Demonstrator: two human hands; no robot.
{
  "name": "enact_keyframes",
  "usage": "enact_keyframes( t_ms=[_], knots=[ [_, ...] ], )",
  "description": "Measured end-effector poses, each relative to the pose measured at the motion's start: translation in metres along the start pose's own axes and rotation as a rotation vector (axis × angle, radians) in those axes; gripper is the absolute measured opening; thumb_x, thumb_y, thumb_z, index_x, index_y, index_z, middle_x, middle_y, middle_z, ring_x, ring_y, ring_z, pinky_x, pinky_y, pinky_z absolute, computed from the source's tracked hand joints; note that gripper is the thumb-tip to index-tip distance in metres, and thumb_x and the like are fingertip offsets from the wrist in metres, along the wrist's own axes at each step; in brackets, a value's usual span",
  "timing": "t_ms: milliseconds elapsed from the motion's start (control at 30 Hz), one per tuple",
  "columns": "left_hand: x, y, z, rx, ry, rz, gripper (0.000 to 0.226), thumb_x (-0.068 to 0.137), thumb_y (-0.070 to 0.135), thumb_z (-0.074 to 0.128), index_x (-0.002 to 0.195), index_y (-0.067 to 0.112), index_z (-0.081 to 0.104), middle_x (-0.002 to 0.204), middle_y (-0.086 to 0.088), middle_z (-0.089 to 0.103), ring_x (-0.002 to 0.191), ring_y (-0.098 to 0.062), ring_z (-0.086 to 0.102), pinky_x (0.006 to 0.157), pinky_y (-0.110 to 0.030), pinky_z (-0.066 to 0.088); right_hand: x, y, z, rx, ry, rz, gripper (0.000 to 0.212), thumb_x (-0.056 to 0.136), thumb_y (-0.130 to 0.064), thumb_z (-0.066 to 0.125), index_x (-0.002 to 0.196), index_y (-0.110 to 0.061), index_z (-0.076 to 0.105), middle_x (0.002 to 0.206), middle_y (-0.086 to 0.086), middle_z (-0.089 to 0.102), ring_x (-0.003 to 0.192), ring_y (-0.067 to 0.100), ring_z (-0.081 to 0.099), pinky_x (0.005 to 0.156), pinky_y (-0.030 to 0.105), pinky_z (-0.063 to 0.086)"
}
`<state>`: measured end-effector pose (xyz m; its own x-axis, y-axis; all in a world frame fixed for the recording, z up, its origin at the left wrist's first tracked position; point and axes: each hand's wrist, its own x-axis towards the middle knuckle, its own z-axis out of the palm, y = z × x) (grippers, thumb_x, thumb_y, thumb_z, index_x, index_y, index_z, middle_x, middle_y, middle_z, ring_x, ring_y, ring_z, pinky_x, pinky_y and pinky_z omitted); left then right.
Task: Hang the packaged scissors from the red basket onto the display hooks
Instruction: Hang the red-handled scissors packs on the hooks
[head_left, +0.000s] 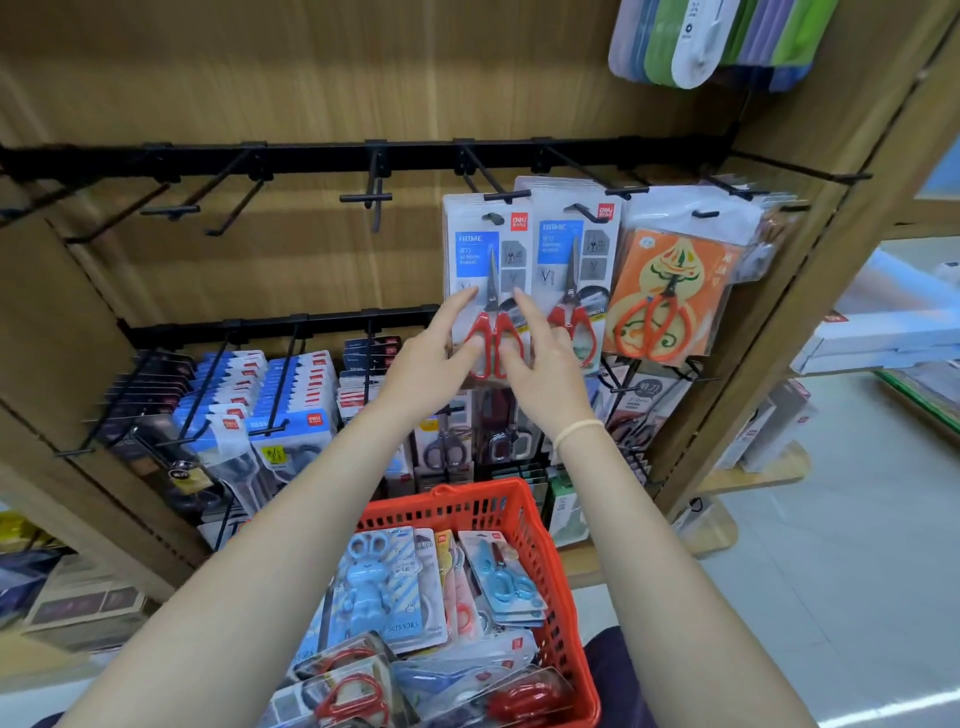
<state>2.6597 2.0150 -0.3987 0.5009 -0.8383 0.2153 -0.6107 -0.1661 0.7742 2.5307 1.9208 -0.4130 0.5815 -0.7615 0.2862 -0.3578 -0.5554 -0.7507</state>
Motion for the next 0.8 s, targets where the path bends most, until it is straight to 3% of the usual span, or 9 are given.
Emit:
enact_keyframes(
  t_ms=[67,167,267,333,433,567,633,700,800],
  knots=[
    [0.003,-0.003,0.0,0.038,-0.024,-0.004,0.057,0.106,0.039,0.048,0.156,0.05,0.023,0.112,-0.006,0.065,0.093,-0.025,0.063,0.086,-0.039,0.05,0.002,0.0,-0.001,-0.004,-0.023,0.016,0.057,0.106,-0.035,0.046,0.157,-0.046,0.022,0.117,0.01,0.047,0.079,0.02,0.055,0.071,0.029,0.04],
    [0.002,-0.014,0.001,0.016,-0.042,-0.007,0.058,0.105,0.044,0.048,0.157,0.049,0.022,0.153,0.001,0.047,0.126,-0.02,0.055,0.105,-0.045,0.046,-0.006,0.0,-0.002,0.006,0.012,0.02,0.052,0.104,-0.036,0.05,0.154,-0.04,0.033,0.127,0.006,0.043,0.095,0.022,0.057,0.083,0.031,0.043],
    [-0.021,-0.032,0.0,-0.003,-0.01,-0.009,0.054,0.104,0.045,0.051,0.156,0.042,0.033,0.154,0.002,0.044,0.136,-0.015,0.047,0.112,-0.043,0.042,-0.025,-0.003,0.005,0.033,0.103,0.024,0.042,0.103,-0.036,0.053,0.145,-0.035,0.047,0.126,0.002,0.048,0.091,0.015,0.058,0.079,0.029,0.047],
    [-0.055,-0.052,-0.005,0.035,0.041,0.001,0.046,0.104,0.044,0.05,0.149,0.034,0.046,0.143,0.006,0.052,0.127,-0.01,0.053,0.105,-0.04,0.046,-0.046,-0.005,0.016,0.11,0.103,0.014,0.034,0.102,-0.033,0.054,0.136,-0.031,0.054,0.106,-0.001,0.058,0.079,0.008,0.058,0.074,0.025,0.049],
    [-0.126,-0.095,-0.013,0.133,0.087,-0.046,0.04,0.103,0.047,0.05,0.134,0.025,0.063,0.128,0.009,0.064,0.117,-0.01,0.06,0.094,-0.03,0.047,-0.088,-0.008,0.045,0.183,-0.102,0.01,0.013,0.101,-0.026,0.058,0.113,-0.025,0.063,0.08,-0.002,0.062,0.071,0.007,0.056,0.066,0.017,0.045],
    [-0.232,-0.17,-0.026,0.323,0.104,-0.149,0.052,0.098,0.053,0.043,0.12,0.014,0.071,0.12,-0.002,0.07,0.114,-0.023,0.065,0.094,-0.032,0.047,-0.149,-0.002,0.111,0.144,-0.496,-0.02,0.006,0.097,-0.019,0.065,0.093,-0.019,0.07,0.083,0.004,0.069,0.074,0.012,0.06,0.075,0.029,0.051],
    [-0.277,-0.202,-0.03,0.403,0.117,-0.204,0.054,0.097,0.05,0.047,0.121,0.008,0.07,0.123,-0.011,0.067,0.116,-0.033,0.064,0.1,-0.038,0.045,-0.172,0.003,0.144,0.11,-0.675,-0.023,0.004,0.093,-0.024,0.069,0.092,-0.026,0.068,0.089,0.002,0.069,0.081,0.015,0.062,0.08,0.032,0.051],
    [-0.311,-0.225,-0.03,0.433,0.103,-0.274,0.061,0.096,0.052,0.048,0.13,0.004,0.065,0.134,-0.019,0.059,0.124,-0.039,0.058,0.106,-0.043,0.043,-0.191,0.004,0.167,0.075,-0.821,-0.018,0.013,0.089,-0.033,0.074,0.098,-0.031,0.064,0.097,0.0,0.063,0.087,0.009,0.059,0.083,0.023,0.047],
    [-0.345,-0.243,-0.022,0.379,0.085,-0.38,0.074,0.094,0.058,0.046,0.145,0.005,0.053,0.155,-0.02,0.042,0.146,-0.035,0.038,0.118,-0.046,0.035,-0.211,0.004,0.185,-0.02,-0.945,-0.051,0.032,0.084,-0.039,0.079,0.11,-0.023,0.068,0.103,-0.003,0.062,0.097,0.01,0.055,0.09,0.024,0.044]
  ],
)
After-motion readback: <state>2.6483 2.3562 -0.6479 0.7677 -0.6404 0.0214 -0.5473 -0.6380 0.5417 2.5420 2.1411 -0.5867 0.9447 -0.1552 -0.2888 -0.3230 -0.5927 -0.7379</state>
